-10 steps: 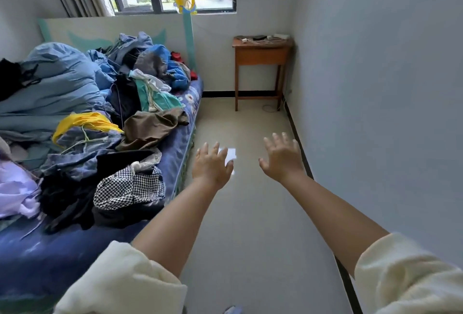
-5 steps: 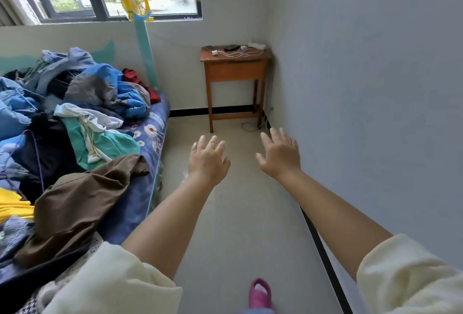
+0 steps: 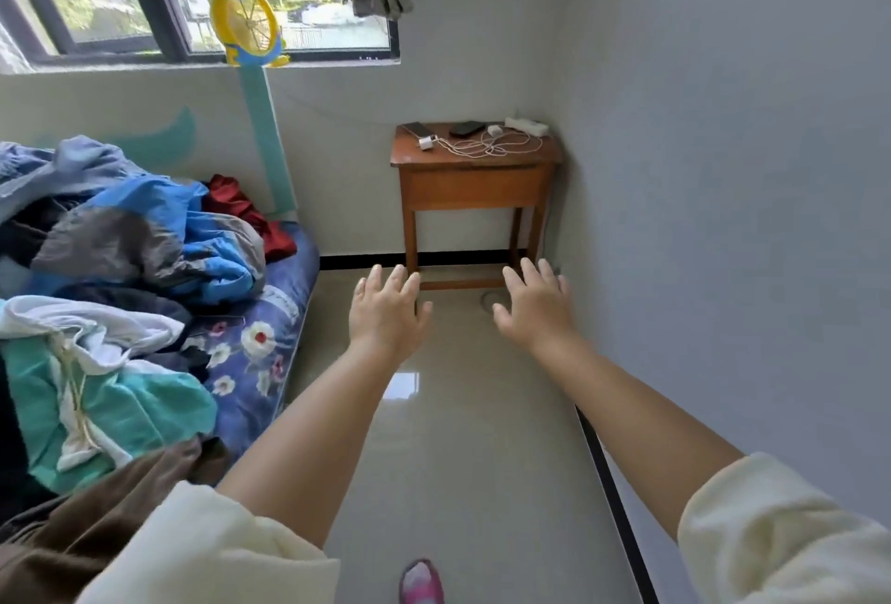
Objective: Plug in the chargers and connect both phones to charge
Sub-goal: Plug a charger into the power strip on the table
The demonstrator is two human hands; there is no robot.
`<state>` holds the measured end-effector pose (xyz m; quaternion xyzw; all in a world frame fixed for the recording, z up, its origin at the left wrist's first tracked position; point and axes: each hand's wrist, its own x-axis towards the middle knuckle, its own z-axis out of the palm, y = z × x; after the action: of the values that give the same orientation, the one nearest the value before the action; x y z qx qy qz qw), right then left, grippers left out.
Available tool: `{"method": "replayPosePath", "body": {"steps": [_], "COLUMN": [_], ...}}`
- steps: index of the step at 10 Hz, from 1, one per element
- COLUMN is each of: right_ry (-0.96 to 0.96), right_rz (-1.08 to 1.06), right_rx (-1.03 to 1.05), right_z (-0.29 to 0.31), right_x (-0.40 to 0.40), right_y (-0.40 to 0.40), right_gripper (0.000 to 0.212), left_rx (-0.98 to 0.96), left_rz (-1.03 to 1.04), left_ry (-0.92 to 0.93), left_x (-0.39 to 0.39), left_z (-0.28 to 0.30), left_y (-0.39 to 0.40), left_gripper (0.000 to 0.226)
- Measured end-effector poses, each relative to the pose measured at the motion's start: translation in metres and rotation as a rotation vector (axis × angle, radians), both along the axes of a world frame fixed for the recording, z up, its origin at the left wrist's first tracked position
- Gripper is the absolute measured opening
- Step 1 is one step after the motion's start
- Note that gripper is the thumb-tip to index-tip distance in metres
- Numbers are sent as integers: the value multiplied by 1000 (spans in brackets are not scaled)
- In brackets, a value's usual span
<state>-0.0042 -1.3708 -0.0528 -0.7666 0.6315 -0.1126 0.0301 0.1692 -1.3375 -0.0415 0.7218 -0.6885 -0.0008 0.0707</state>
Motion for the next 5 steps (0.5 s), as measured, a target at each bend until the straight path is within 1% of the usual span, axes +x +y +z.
{"method": "replayPosePath", "body": {"steps": [1, 3, 5], "right_ry": [-31, -18, -5], "right_rz": [-35, -113, -164], "right_rx": [-14, 18, 27], "right_z": [-3, 3, 1], "right_x": [13, 27, 24], "right_y": [-86, -250, -398], "right_gripper": [54, 54, 53], "left_rx": [-25, -18, 20], "left_rz": [1, -46, -93], "left_ry": [5, -6, -7], "left_x": [18, 49, 49], "left_z": [-4, 8, 12], "left_y": [-87, -260, -423], "left_gripper": [51, 50, 52]}}
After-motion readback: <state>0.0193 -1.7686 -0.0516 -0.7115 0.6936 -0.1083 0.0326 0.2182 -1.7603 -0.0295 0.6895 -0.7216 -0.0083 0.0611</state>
